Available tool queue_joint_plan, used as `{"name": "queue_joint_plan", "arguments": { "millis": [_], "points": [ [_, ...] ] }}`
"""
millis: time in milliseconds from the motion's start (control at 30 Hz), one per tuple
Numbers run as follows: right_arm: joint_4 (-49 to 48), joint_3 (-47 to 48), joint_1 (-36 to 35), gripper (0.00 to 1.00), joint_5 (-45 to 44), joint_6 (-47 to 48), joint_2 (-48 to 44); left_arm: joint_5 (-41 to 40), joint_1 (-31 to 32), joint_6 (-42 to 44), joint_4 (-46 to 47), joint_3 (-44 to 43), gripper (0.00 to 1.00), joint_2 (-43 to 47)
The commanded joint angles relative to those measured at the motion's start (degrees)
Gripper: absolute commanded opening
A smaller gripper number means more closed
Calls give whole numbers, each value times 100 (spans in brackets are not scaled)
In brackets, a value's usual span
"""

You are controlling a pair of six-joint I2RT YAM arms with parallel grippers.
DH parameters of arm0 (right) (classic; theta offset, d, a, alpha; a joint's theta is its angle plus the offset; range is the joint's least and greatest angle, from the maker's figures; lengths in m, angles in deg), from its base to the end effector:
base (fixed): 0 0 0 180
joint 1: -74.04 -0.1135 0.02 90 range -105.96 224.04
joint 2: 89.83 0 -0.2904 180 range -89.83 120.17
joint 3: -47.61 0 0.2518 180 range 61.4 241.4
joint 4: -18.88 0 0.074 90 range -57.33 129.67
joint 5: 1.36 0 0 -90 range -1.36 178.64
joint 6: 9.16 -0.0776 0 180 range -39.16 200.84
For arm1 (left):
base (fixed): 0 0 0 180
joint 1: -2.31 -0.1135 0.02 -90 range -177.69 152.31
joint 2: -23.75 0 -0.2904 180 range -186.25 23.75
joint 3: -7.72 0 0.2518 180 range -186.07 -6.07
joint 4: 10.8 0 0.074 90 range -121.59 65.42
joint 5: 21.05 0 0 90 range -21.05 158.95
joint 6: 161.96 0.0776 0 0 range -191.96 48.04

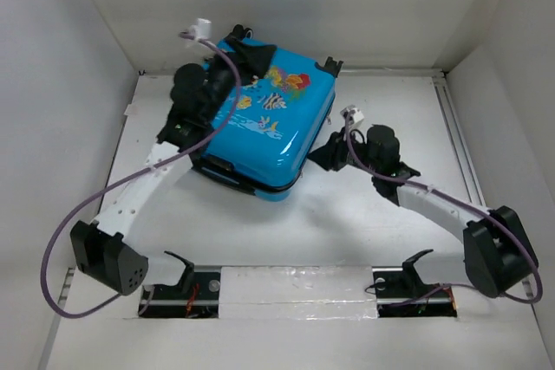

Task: Pack the luggage

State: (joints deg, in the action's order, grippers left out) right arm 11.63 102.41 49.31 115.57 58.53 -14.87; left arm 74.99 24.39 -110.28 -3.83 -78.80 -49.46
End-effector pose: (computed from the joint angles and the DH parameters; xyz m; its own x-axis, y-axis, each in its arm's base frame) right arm 0.2765 0.1660 0.2752 -0.4815 0.1508 -0.8633 -0.6390 0.6138 0.4636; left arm 0.2962 -0.1290 0.5019 -0.0365 -0.6506 -0.7585 0.5642 0.6131 -0.5530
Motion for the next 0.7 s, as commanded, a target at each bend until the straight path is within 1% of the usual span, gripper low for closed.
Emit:
{"name": "queue_joint_plan", "arguments": {
  "millis": [0,33,67,100,167,200,233,300,333,367,433,500,533,567,633,667],
  "points": [
    [-331,-277,-426,39,111,543,-464,-658,928,662,-390,-420,61,147],
    [-383,-600,-610,42,-99,630,-543,-570,929,460,256,9,58,384],
    [-584,-795,-612,45,-101,631,-596,-569,929,275,515,483,47,656],
    [-1143,-979,-612,47,-101,631,-596,-569,929,125,631,1419,42,1190],
    [-1638,-1278,-612,53,-163,561,-422,-621,929,-157,632,2311,38,1650],
    [-2049,-1280,-551,53,-58,639,-160,-726,929,-158,510,3108,30,2139],
    [-2210,-1280,-550,53,-57,640,0,-1110,929,-297,309,3481,26,2449],
    [-2465,-1228,-375,53,433,640,307,-1368,929,-438,-315,4123,22,3186],
    [-2780,-1227,-375,53,609,640,622,-1587,929,-439,-526,4683,21,4008],
    [-2974,-1227,-305,53,828,640,773,-1745,929,-491,-1094,4880,21,4390],
    [-3553,-1227,-243,54,997,579,1176,-1931,929,-597,-1529,5284,21,4954],
    [-3793,-1227,-243,55,1076,578,1363,-2055,929,-675,-1749,5488,24,5106],
    [-3872,-1227,-243,55,1077,578,1485,-2055,929,-789,-1663,5576,24,4941],
    [-3873,-1167,-243,55,1138,630,1487,-2055,929,-877,-1549,5707,26,4504],
    [-3733,-1079,-243,55,1200,701,1548,-2055,929,-1071,-1137,5761,31,4027],
    [-3480,-1000,-295,55,1200,840,1496,-2055,929,-1263,-1013,5761,32,3686]
  ]
}}
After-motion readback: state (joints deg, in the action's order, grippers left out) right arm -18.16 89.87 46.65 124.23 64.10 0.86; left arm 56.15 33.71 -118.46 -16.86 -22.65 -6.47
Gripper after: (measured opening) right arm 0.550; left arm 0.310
